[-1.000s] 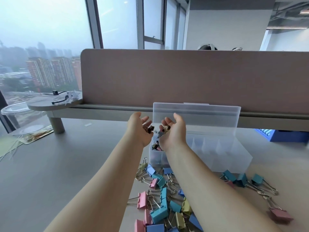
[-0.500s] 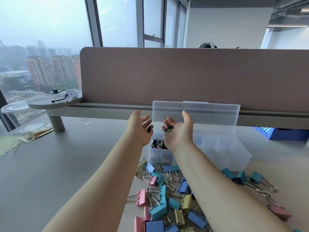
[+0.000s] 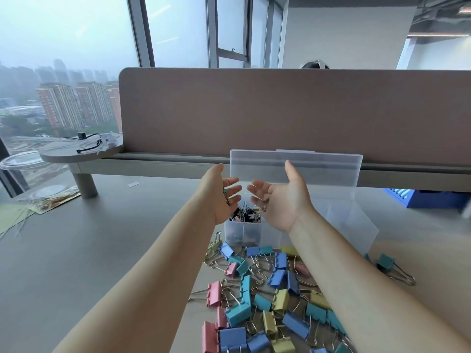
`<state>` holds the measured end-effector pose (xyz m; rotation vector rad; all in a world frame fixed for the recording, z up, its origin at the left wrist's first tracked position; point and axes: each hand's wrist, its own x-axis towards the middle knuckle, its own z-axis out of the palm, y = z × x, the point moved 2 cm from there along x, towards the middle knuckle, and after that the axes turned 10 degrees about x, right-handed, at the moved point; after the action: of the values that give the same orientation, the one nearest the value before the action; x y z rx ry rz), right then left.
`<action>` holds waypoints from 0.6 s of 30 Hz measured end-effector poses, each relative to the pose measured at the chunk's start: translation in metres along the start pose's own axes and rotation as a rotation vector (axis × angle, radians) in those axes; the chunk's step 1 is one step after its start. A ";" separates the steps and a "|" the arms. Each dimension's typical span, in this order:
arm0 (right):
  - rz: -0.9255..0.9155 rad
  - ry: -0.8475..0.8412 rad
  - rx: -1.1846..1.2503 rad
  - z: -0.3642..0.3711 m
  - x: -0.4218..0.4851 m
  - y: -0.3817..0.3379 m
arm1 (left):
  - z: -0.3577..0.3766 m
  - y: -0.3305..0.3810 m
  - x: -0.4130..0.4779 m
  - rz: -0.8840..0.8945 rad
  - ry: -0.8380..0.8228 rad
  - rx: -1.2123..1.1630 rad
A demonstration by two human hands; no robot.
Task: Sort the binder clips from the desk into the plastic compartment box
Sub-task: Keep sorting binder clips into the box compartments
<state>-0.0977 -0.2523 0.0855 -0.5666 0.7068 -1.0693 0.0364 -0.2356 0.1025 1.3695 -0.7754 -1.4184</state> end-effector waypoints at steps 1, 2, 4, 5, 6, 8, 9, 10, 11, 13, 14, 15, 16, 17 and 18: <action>0.005 -0.002 -0.017 0.001 0.001 0.001 | 0.002 -0.001 -0.001 -0.004 -0.008 0.003; 0.017 -0.006 -0.034 0.001 0.001 0.001 | 0.003 -0.001 -0.002 -0.007 -0.019 0.006; 0.052 -0.025 -0.074 0.002 0.001 0.001 | 0.006 -0.001 -0.004 -0.014 -0.042 0.012; 0.071 -0.039 -0.094 0.002 0.000 0.001 | 0.007 -0.001 -0.005 -0.016 -0.047 0.016; 0.086 -0.058 -0.111 0.003 -0.001 0.000 | 0.007 -0.001 -0.005 -0.015 -0.048 0.023; 0.098 -0.101 -0.142 0.004 -0.003 0.000 | 0.008 0.000 -0.004 0.007 -0.045 0.065; 0.096 -0.117 -0.157 0.005 -0.003 0.000 | 0.008 0.000 -0.004 0.025 -0.045 0.099; 0.082 -0.121 -0.177 0.005 -0.002 0.000 | 0.008 0.000 -0.003 0.044 -0.047 0.138; 0.045 -0.103 -0.217 0.005 -0.001 0.000 | 0.008 0.000 -0.003 0.061 -0.050 0.179; -0.091 -0.026 -0.412 0.005 -0.001 -0.002 | 0.007 0.001 -0.003 0.103 -0.033 0.250; -0.170 0.003 -0.579 0.004 -0.002 -0.003 | 0.005 0.002 -0.002 0.135 -0.007 0.279; -0.238 0.010 -0.759 0.004 -0.003 -0.005 | 0.003 0.002 -0.003 0.175 0.027 0.315; -0.285 -0.010 -0.920 0.003 -0.004 -0.005 | 0.002 0.004 -0.004 0.220 0.074 0.374; -0.306 -0.036 -1.055 0.002 -0.003 -0.005 | -0.001 0.004 -0.006 0.269 0.127 0.478; -0.302 -0.052 -1.170 0.000 -0.003 -0.004 | -0.003 0.004 -0.007 0.321 0.175 0.649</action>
<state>-0.1011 -0.2506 0.0888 -1.7347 1.2072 -0.8203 0.0396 -0.2296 0.1079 1.7242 -1.3402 -0.8047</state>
